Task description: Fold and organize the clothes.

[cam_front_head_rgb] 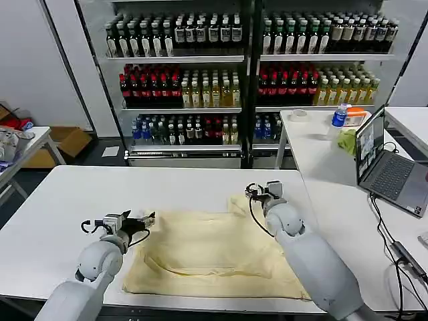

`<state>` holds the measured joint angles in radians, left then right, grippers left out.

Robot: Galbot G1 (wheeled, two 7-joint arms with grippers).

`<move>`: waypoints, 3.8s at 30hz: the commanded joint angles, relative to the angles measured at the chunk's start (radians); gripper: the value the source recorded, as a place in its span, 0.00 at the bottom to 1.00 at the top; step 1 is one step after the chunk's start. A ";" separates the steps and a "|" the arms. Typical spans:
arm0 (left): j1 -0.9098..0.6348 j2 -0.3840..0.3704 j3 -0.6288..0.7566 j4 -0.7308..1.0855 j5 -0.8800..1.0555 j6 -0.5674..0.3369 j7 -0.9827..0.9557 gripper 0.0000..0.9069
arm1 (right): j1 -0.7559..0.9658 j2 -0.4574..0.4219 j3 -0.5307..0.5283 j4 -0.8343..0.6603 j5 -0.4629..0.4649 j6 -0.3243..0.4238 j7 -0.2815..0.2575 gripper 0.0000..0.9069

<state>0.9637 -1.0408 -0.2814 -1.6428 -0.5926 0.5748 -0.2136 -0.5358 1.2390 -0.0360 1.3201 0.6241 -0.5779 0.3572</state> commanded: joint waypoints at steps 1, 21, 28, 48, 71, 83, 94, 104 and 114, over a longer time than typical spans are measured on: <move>-0.039 -0.011 0.028 0.056 -0.002 0.002 0.000 1.00 | 0.049 0.026 -0.014 -0.120 0.003 -0.001 -0.001 1.00; -0.037 -0.036 0.036 0.068 0.000 0.000 0.015 0.01 | 0.021 0.025 -0.017 -0.109 -0.001 0.000 -0.018 0.00; -0.024 -0.031 0.027 0.056 -0.006 -0.004 0.025 0.01 | 0.006 0.017 -0.008 -0.079 -0.001 0.005 -0.046 0.00; 0.091 0.045 -0.087 -0.144 -0.103 -0.027 0.046 0.01 | -0.150 -0.083 0.086 0.294 0.000 0.094 -0.047 0.00; 0.385 0.057 -0.220 -0.441 -0.023 -0.029 0.067 0.01 | -0.651 -0.282 0.385 0.826 0.036 0.024 -0.052 0.00; 0.539 0.054 -0.260 -0.532 0.028 -0.024 0.089 0.01 | -0.814 -0.294 0.469 0.944 0.035 0.000 -0.048 0.00; 0.583 0.035 -0.272 -0.512 0.092 -0.025 0.108 0.01 | -0.888 -0.279 0.463 0.937 0.012 0.000 -0.042 0.00; 0.574 0.011 -0.246 -0.454 0.150 -0.023 0.115 0.06 | -0.837 -0.259 0.387 0.836 -0.038 -0.001 -0.035 0.00; 0.555 -0.005 -0.247 -0.443 0.148 -0.035 0.090 1.00 | -0.808 -0.234 0.341 0.810 -0.095 0.000 -0.036 1.00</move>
<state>1.5109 -1.0360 -0.5294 -2.0962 -0.4658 0.5517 -0.1115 -1.3534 0.9966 0.3385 2.1617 0.5688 -0.5771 0.3191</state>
